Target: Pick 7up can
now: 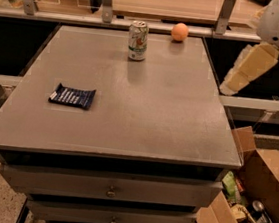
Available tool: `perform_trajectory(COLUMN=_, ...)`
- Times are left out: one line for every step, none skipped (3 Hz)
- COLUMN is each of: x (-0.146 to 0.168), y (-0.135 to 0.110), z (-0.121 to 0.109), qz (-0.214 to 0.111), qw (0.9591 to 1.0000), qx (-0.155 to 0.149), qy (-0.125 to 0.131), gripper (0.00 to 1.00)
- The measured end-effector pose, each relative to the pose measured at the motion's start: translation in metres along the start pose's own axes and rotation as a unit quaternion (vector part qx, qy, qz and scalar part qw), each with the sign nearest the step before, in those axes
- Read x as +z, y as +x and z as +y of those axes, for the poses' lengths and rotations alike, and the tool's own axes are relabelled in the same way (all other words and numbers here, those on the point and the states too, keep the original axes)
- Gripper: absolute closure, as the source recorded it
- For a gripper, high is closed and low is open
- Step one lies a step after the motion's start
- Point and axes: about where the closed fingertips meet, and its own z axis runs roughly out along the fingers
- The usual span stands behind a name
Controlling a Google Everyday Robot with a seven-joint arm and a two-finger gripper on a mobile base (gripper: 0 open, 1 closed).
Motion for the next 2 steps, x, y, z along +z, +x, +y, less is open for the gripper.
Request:
perform_trajectory(x=0.028, y=-0.025, z=-0.030, qz=-0.052, qw=0.9981, qx=0.029, qy=0.015, gripper=0.00)
perform_trajectory(x=0.058, y=-0.056, z=-0.051, qz=-0.099, qw=0.9938, qx=0.047, qy=0.019, gripper=0.00)
